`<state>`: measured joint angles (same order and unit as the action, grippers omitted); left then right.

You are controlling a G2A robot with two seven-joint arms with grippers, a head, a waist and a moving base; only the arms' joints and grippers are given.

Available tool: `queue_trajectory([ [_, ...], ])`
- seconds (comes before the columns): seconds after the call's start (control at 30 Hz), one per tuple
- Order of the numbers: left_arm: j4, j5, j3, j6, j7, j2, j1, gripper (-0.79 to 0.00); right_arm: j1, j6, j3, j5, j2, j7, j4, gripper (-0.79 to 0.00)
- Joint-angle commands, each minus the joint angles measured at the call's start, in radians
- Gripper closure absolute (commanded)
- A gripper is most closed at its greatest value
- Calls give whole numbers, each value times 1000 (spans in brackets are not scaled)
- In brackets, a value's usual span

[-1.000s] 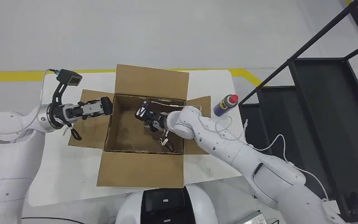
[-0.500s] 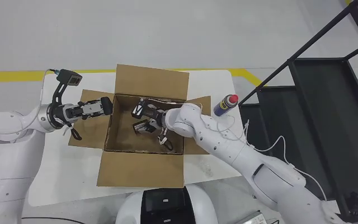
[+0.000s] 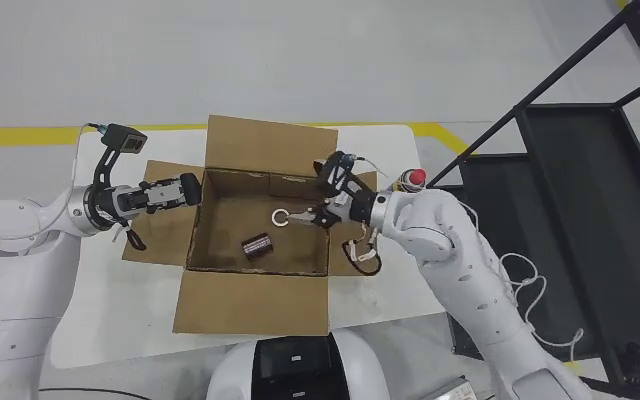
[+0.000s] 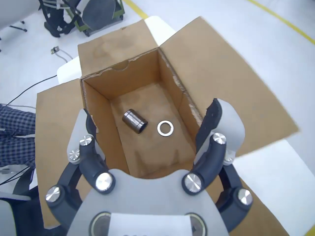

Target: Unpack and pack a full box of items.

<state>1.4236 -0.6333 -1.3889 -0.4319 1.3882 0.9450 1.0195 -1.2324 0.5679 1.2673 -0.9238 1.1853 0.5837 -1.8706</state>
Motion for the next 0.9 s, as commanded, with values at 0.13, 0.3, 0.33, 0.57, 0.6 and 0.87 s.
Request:
queue_trajectory([
  [0.13,0,0,0,0,0,0,0,-785,-177,54,269,-30,-28,-233,-35,-785],
  [0.3,0,0,0,0,0,0,0,-785,-264,48,407,-68,-38,-386,34,-785],
  [0.33,0,0,0,0,0,0,0,-785,-276,47,424,-75,-39,-410,49,-785],
  [0.57,0,0,0,0,0,0,0,-785,-325,-9,473,-147,-41,-520,151,-785],
  [0.6,0,0,0,0,0,0,0,-785,-327,-14,471,-158,-42,-523,163,-785],
  [0.87,0,0,0,0,0,0,0,-785,-320,-35,431,-148,-40,-491,273,-785],
])
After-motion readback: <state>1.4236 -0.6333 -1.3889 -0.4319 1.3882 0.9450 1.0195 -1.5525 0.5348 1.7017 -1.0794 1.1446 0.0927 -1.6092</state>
